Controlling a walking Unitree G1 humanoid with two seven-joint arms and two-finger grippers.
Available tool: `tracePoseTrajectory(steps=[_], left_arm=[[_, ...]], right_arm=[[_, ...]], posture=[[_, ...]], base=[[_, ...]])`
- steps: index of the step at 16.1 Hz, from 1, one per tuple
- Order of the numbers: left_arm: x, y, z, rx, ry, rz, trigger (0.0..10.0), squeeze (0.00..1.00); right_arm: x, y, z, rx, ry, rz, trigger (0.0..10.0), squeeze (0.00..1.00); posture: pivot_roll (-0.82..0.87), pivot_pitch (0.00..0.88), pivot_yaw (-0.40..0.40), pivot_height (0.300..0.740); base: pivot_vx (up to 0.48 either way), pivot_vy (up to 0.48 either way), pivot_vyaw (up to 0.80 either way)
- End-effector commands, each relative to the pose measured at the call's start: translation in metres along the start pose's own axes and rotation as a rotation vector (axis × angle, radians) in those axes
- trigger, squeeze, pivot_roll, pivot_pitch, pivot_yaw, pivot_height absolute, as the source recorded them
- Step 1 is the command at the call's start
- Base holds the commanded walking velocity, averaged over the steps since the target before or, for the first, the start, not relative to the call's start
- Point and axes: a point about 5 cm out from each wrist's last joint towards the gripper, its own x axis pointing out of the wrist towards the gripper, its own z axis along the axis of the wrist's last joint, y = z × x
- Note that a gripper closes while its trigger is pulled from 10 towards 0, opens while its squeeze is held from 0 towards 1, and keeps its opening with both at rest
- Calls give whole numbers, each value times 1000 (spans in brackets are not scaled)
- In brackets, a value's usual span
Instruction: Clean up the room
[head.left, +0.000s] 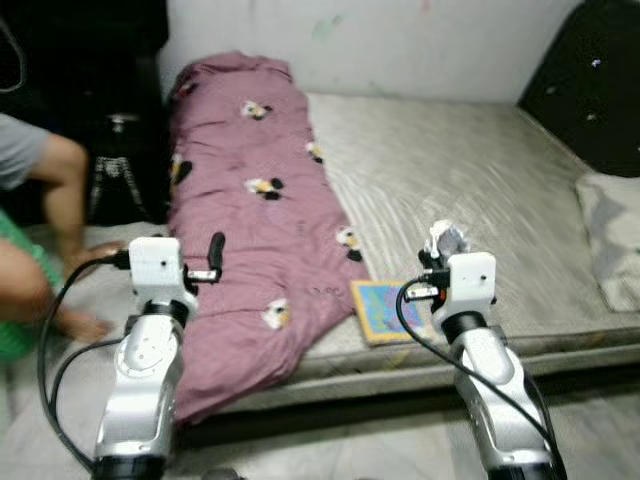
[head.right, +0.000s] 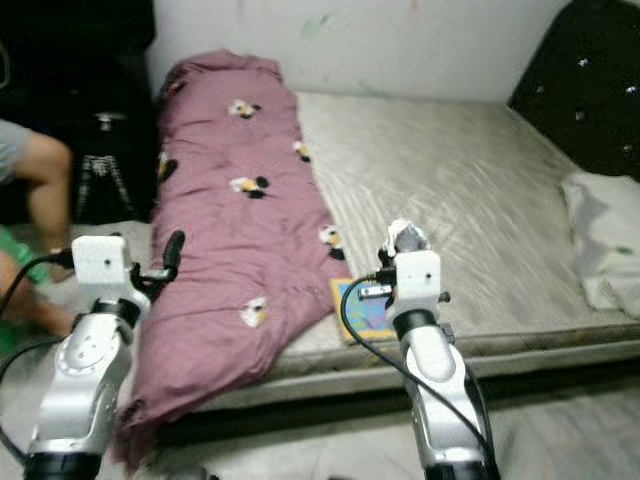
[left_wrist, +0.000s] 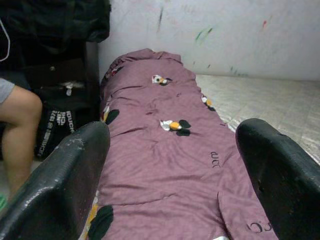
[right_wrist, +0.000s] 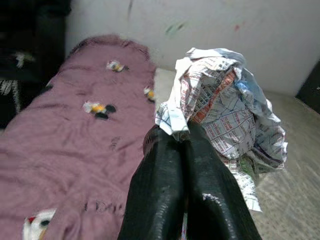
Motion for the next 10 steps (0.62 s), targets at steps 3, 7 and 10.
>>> tracePoseTrajectory(steps=[3, 7, 10], left_arm=[[1, -5, 2, 7, -9, -11, 10000, 0], [1, -5, 2, -7, -9, -14, 10000, 0], [0, -4, 1, 6, -5, -13, 10000, 0]], right_arm=[[1, -2, 3, -23, -9, 4, 10000, 0], [1, -2, 3, -25, -9, 2, 10000, 0], [2, -2, 3, -27, -10, 5, 10000, 0]], posture=[[-20, 0, -96, 740], [-21, 0, -96, 740], [-19, 0, -97, 740]], base=[[0, 0, 800], [0, 0, 800], [0, 0, 800]])
